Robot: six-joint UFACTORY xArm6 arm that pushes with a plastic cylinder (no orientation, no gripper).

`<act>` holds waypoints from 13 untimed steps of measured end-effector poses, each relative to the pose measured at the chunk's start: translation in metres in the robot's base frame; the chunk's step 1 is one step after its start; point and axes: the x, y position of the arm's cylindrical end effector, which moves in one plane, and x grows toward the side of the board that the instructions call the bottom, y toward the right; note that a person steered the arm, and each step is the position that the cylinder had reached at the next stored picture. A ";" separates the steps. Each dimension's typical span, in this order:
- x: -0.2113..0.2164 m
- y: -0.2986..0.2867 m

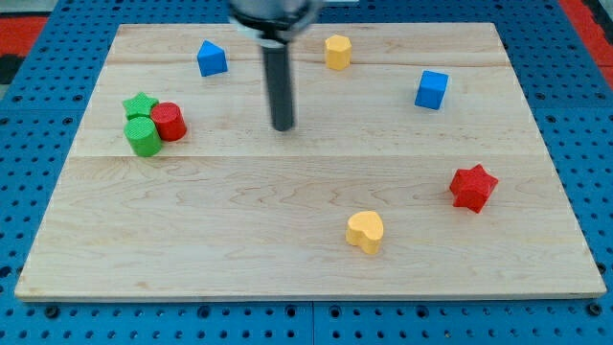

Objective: Slide red star to the center

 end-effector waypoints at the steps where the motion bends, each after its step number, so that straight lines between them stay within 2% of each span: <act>1: 0.014 0.076; 2: 0.014 0.165; 3: 0.040 0.223; 4: 0.097 0.279; 5: 0.140 0.264; 7: 0.089 0.156; 8: 0.059 0.150; 10: 0.053 0.186; 13: 0.029 0.142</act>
